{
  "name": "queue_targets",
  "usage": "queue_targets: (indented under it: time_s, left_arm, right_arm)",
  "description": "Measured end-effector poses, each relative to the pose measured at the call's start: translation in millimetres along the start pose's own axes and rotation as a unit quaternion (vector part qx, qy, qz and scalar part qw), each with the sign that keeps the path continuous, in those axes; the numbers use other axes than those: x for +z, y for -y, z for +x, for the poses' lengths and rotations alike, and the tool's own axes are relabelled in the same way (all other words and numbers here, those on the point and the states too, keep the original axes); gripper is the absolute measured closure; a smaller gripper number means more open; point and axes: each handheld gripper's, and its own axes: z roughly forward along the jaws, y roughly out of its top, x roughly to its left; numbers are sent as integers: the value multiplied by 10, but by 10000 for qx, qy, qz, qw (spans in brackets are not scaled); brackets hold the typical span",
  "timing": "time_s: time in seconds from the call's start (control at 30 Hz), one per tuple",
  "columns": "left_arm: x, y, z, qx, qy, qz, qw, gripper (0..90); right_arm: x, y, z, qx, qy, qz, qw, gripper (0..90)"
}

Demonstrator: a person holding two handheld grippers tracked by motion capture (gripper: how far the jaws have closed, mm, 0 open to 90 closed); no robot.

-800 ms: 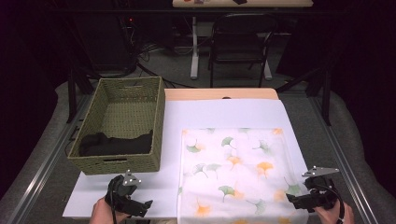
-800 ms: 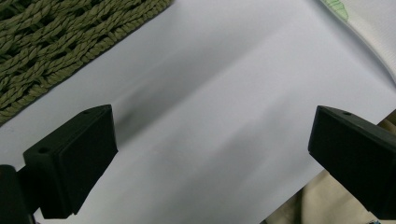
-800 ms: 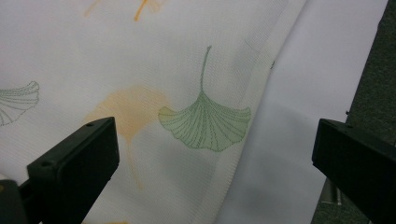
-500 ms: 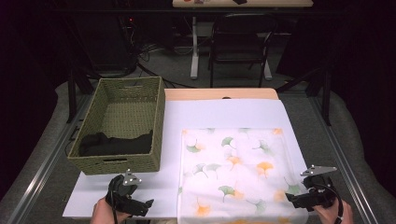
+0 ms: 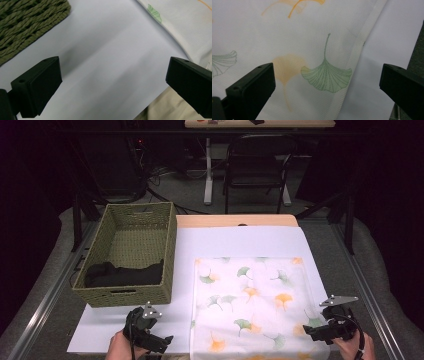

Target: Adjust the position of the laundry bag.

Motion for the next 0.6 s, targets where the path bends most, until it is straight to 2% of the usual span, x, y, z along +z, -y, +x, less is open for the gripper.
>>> queue_targets:
  time_s: [0.07,0.1,0.17,0.2,0.3,0.43,0.6]
  left_arm:
    - [0,0,0,0,0,0,10000,0]
    - [92,-114,-62,152,134,57,9998,0]
    - [92,-114,-62,152,134,57,9998,0]
    - [124,-179,-93,245,205,21,9995,0]
    - [185,-238,-138,333,282,77,9990,0]
    - [250,-286,-184,392,285,96,9988,0]
    - [303,-333,-206,440,398,105,9982,11]
  right_arm:
    - [0,0,0,0,0,0,10000,0]
    - [0,0,0,0,0,0,10000,0]
    - [47,-22,-40,80,47,12,10000,0]
    - [47,-22,-40,80,47,12,10000,0]
    - [103,-71,-74,135,35,-9,9999,10]
    - [138,-110,-75,155,47,-25,9999,36]
    - [179,-151,-57,123,22,-38,9999,157]
